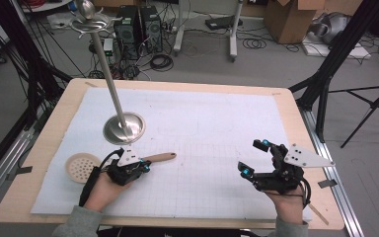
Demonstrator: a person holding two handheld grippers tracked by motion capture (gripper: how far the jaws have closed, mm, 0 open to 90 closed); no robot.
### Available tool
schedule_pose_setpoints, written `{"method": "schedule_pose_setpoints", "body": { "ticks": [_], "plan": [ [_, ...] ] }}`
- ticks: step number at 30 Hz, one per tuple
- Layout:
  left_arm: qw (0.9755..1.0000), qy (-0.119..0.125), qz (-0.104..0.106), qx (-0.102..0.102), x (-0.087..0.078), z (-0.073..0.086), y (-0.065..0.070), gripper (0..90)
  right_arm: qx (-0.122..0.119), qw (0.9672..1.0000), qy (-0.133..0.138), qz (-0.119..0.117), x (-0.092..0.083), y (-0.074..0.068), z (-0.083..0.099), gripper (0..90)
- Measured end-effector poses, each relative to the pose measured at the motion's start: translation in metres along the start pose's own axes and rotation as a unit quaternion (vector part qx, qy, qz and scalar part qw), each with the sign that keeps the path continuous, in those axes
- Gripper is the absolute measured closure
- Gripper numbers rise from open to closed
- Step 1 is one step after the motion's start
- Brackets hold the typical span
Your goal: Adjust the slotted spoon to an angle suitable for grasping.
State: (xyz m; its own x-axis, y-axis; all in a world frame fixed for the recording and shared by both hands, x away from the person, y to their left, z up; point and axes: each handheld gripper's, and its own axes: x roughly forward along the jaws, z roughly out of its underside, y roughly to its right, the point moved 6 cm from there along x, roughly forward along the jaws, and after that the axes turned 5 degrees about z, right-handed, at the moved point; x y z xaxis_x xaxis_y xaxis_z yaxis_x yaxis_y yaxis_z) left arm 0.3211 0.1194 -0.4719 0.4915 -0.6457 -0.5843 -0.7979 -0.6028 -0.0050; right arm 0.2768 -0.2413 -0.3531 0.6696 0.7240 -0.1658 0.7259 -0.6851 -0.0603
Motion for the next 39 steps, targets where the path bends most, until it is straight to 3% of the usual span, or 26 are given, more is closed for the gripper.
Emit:
{"method": "schedule_pose_setpoints", "body": {
  "ticks": [3,7,11,22,32,39],
  "plan": [
    [1.0,0.008,-0.005,-0.001,-0.015,-0.001,-0.004,89.6,-0.002,1.0,-0.001,-0.001,0.001,-0.001,0.0,11.6],
    [0.9996,0.014,-0.017,-0.019,-0.032,0.0,-0.015,89.6,-0.006,1.0,-0.004,-0.007,0.005,-0.003,-0.001,11.6],
    [0.9989,0.014,-0.033,-0.03,-0.04,0.004,-0.024,89.6,-0.007,0.9999,-0.007,-0.01,0.01,-0.003,0.0,11.6],
    [0.9972,-0.008,-0.06,-0.043,-0.037,0.013,-0.038,89.6,-0.006,0.9998,-0.006,-0.018,0.014,-0.003,-0.001,11.6],
    [0.9957,-0.034,-0.074,-0.043,-0.034,0.019,-0.047,89.6,-0.004,0.9998,-0.007,-0.018,0.014,-0.003,-0.001,11.6],
    [0.994,-0.044,-0.081,-0.058,-0.031,0.02,-0.051,89.6,-0.006,0.9998,-0.005,-0.018,0.014,-0.003,-0.001,11.6]
  ]
}}
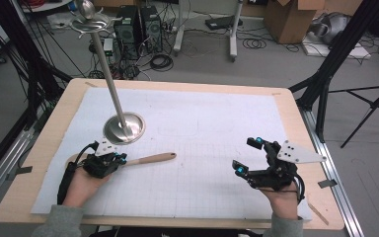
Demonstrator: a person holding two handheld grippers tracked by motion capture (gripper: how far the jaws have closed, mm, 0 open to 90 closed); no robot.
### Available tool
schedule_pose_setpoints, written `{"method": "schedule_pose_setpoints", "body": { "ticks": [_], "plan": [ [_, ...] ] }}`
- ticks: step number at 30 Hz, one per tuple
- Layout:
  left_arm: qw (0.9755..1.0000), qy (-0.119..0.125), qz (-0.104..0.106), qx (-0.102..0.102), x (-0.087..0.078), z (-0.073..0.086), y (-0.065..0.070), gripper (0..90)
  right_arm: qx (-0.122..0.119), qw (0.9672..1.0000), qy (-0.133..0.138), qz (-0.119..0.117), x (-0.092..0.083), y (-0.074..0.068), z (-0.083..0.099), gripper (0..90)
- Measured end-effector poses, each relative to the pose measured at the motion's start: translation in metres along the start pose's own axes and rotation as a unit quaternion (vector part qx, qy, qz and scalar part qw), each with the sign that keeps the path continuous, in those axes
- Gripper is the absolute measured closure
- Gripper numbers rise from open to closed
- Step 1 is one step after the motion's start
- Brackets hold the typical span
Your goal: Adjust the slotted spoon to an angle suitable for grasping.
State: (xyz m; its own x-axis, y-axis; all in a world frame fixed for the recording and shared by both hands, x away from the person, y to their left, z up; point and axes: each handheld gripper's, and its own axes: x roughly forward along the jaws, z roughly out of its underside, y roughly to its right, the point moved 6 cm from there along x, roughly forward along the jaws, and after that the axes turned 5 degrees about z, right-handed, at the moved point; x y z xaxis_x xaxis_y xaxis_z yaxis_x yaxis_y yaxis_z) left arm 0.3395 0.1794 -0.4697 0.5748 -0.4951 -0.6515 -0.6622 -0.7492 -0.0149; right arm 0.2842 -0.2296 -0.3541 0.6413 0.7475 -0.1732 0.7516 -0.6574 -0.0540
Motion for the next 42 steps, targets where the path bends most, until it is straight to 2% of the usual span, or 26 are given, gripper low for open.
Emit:
{"method": "schedule_pose_setpoints", "body": {
  "ticks": [9,12,15,19,30,38,42],
  "plan": [
    [0.9994,-0.026,-0.021,-0.007,0.004,0.002,-0.004,89.6,0.002,1.0,-0.001,0.0,-0.001,0.0,0.0,11.6],
    [0.9993,-0.035,-0.014,-0.003,0.006,0.004,-0.003,89.6,-0.001,1.0,0.001,-0.001,-0.001,0.0,0.0,11.6],
    [0.9994,-0.03,-0.007,-0.014,0.005,0.007,-0.003,89.6,0.002,1.0,-0.001,-0.001,-0.001,0.0,0.0,11.6],
    [0.9993,-0.03,-0.014,-0.019,0.002,0.009,-0.003,89.7,-0.001,1.0,0.001,-0.001,0.0,0.001,0.0,11.6],
    [0.9981,-0.044,-0.038,-0.023,-0.018,0.024,0.0,89.6,-0.003,1.0,0.001,-0.002,0.0,0.0,-0.001,11.6],
    [0.9978,-0.039,-0.046,-0.029,-0.035,0.039,0.002,89.6,-0.004,1.0,-0.004,-0.003,0.002,-0.002,0.0,11.6],
    [0.9982,-0.032,-0.045,-0.026,-0.035,0.04,0.003,89.6,-0.004,1.0,-0.004,-0.003,0.003,-0.001,0.0,11.6]
  ]
}}
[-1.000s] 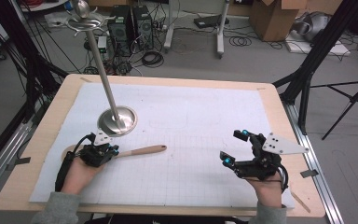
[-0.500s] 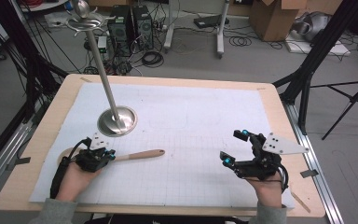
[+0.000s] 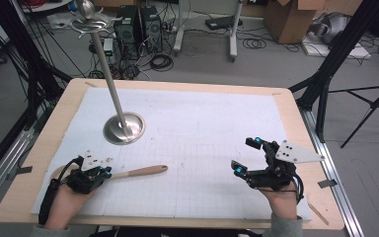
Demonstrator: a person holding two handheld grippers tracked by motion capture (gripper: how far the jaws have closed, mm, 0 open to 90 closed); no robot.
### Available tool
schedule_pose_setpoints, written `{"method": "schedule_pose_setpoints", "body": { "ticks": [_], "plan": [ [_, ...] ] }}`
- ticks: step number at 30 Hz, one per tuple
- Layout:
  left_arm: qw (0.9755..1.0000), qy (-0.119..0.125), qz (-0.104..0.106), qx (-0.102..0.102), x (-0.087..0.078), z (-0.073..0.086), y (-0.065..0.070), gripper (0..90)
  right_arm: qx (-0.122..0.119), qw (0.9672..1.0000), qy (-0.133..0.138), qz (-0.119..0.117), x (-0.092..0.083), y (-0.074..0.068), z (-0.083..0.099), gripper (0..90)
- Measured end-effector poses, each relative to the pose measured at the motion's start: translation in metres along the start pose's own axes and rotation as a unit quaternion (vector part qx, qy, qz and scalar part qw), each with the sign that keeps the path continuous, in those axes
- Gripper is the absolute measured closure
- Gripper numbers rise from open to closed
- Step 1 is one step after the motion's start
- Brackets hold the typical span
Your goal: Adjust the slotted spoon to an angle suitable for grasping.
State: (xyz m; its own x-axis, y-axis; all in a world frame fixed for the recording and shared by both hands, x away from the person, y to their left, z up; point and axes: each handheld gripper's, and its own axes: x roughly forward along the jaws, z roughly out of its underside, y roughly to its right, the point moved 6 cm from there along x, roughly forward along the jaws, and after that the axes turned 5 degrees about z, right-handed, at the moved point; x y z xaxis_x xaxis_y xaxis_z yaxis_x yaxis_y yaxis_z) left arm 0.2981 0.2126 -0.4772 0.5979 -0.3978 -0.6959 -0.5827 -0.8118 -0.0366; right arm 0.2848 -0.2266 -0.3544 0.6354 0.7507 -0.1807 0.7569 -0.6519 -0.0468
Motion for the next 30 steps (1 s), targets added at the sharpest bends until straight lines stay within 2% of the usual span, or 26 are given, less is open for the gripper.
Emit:
{"method": "schedule_pose_setpoints", "body": {
  "ticks": [5,11,15,20,26,30],
  "plan": [
    [0.999,0.035,0.024,0.014,-0.005,-0.01,0.009,89.6,0.0,1.0,0.0,0.0,0.0,0.001,0.0,11.6],
    [0.9954,0.063,0.063,0.036,-0.011,-0.024,0.037,89.6,0.003,1.0,0.0,0.0,-0.001,0.001,0.0,11.6],
    [0.9931,0.066,0.083,0.05,-0.005,-0.03,0.057,89.6,0.003,1.0,0.002,0.0,-0.002,0.001,0.0,11.6],
    [0.9917,0.054,0.097,0.064,0.011,-0.034,0.074,89.6,0.003,1.0,0.003,0.0,-0.003,0.002,0.0,11.6],
    [0.9902,0.045,0.106,0.079,0.023,-0.039,0.088,89.6,0.006,1.0,0.005,0.002,-0.005,0.003,0.0,11.6],
    [0.9894,0.041,0.11,0.085,0.031,-0.042,0.092,89.6,0.005,1.0,0.005,0.002,-0.005,0.003,0.0,11.6]
  ]
}}
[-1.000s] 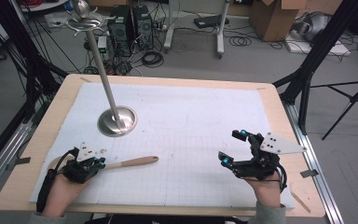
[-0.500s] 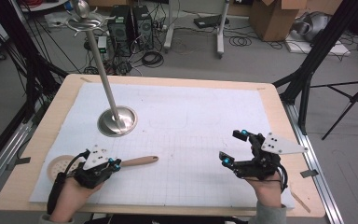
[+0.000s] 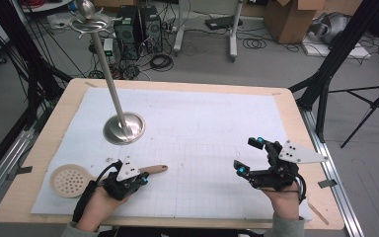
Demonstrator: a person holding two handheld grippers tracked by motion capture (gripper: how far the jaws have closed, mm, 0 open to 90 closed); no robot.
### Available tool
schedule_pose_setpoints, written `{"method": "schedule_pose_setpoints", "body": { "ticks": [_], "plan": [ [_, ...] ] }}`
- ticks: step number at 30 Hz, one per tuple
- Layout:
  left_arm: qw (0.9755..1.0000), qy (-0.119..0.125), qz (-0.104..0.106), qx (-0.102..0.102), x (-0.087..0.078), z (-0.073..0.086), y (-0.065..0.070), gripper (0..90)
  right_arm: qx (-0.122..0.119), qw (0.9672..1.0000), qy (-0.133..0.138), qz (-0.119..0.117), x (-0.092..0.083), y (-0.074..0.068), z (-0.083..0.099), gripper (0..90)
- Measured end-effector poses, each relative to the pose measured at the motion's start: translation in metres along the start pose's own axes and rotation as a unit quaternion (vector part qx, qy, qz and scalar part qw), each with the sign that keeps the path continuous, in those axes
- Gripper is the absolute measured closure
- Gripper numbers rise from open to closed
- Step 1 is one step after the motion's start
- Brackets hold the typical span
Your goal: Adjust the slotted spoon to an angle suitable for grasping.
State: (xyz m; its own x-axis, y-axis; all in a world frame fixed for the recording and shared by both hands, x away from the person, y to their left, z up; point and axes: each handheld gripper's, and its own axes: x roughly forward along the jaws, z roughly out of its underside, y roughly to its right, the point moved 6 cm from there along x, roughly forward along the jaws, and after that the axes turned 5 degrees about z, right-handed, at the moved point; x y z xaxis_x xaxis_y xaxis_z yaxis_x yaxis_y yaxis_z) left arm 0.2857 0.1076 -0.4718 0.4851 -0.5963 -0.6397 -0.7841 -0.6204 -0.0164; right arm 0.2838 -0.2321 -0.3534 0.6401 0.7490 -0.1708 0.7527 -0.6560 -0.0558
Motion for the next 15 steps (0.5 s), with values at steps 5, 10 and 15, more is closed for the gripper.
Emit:
{"method": "schedule_pose_setpoints", "body": {
  "ticks": [5,10,15],
  "plan": [
    [0.9999,-0.012,-0.004,-0.001,0.01,0.001,-0.003,89.6,-0.003,1.0,0.001,0.0,0.0,0.001,0.0,11.6],
    [0.9999,-0.014,-0.006,-0.005,0.016,-0.001,-0.006,89.6,0.001,1.0,-0.001,-0.001,0.0,0.0,0.0,11.6],
    [0.9998,-0.013,-0.009,-0.012,0.022,-0.006,-0.011,89.6,0.0,1.0,-0.001,-0.002,0.0,-0.001,0.0,11.6]
  ]
}}
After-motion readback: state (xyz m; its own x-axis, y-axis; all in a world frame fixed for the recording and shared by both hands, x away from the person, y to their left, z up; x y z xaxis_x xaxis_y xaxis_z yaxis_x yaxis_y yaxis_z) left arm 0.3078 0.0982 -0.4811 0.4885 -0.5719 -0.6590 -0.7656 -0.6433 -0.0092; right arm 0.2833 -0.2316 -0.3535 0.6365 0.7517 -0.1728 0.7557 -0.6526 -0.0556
